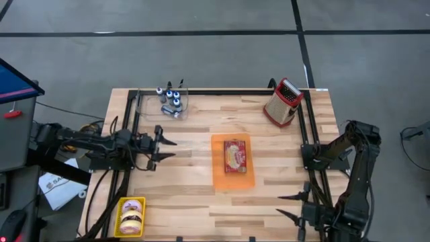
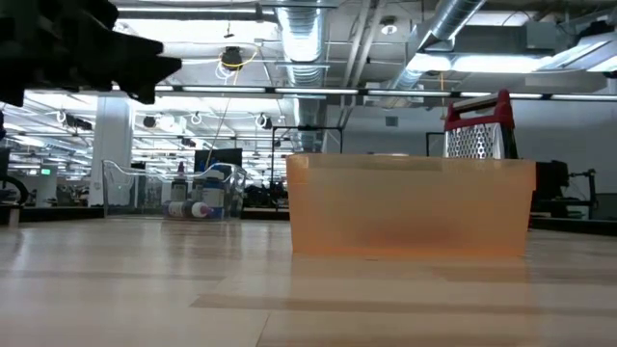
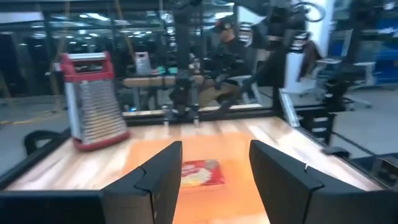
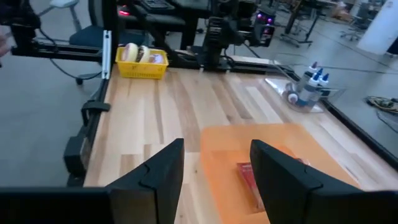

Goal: Pick & Place Food Item
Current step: Return to Home Position

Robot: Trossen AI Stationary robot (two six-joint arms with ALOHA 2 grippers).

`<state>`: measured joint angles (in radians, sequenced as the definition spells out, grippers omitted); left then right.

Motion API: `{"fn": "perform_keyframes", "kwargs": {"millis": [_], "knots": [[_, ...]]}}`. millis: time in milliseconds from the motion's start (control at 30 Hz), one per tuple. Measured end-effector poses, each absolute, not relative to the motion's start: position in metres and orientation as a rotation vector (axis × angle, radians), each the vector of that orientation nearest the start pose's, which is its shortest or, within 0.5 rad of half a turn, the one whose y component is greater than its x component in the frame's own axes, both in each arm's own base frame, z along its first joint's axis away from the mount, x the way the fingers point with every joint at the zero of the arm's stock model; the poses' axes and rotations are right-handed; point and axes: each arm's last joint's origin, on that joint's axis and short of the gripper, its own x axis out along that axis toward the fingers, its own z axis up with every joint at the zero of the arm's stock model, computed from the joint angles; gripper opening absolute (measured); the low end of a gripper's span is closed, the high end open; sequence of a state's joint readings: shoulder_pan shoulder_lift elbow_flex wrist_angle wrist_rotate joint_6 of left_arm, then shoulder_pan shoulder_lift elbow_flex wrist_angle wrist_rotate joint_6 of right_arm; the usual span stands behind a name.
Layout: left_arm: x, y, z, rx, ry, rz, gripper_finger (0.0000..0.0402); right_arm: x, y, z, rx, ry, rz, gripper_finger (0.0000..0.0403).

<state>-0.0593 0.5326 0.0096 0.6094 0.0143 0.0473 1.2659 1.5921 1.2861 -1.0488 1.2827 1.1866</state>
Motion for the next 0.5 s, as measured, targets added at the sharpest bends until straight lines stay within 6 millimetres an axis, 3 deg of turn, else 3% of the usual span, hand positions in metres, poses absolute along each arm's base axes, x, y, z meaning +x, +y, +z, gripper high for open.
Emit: {"fn": "perform_keyframes", "kwargs": {"millis": [133, 233, 500], "knots": [[0.129, -0.009, 0.169, 0.056, -0.030, -0.092, 0.0183, 0.119, 0.268, 0.276, -0.135, 0.266, -0.251, 0.0177], [0.130, -0.009, 0.166, 0.077, 0.002, -0.092, 0.0180, 0.121, 0.261, 0.264, -0.143, 0.239, -0.284, 0.0177], [0.130, -0.008, 0.166, 0.097, 0.001, -0.085, 0.0179, 0.109, 0.221, 0.190, 0.014, 0.209, -0.366, 0.0177]]}}
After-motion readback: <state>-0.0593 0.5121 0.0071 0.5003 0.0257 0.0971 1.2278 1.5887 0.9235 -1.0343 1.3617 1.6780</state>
